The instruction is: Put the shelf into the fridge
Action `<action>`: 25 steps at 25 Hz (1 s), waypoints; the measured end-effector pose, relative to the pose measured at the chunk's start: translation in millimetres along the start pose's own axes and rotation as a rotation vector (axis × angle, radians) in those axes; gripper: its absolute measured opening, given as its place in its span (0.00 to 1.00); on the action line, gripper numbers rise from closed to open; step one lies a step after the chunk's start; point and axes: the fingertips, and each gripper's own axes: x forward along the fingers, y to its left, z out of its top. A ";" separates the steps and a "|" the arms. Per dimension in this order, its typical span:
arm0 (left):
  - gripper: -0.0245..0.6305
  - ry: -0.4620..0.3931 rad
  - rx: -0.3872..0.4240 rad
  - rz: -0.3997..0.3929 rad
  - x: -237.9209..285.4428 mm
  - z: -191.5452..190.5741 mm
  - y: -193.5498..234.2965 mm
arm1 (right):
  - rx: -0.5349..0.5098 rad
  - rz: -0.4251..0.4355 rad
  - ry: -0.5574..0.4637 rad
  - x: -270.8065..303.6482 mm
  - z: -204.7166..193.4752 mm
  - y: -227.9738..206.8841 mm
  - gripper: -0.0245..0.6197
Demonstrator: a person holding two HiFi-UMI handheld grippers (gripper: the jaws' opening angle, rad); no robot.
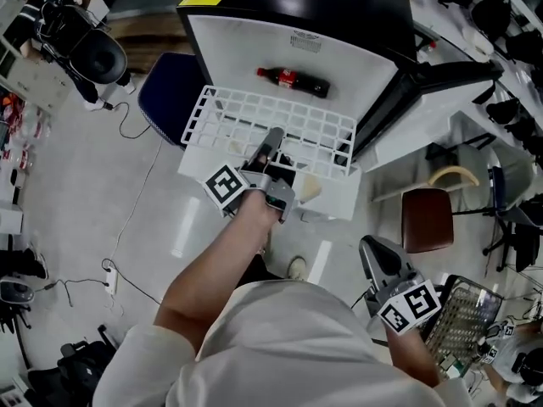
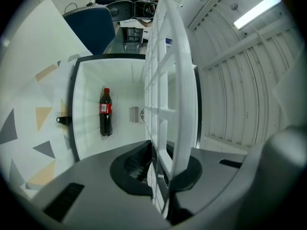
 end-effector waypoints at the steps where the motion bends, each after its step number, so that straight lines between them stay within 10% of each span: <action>1: 0.09 0.005 -0.002 -0.001 4.2 1.8 0.9 | 0.002 -0.006 0.002 3.2 1.6 -0.1 0.08; 25: 0.10 0.055 -0.025 -0.024 17.3 2.4 12.8 | 0.007 -0.046 0.024 26.1 3.4 10.9 0.08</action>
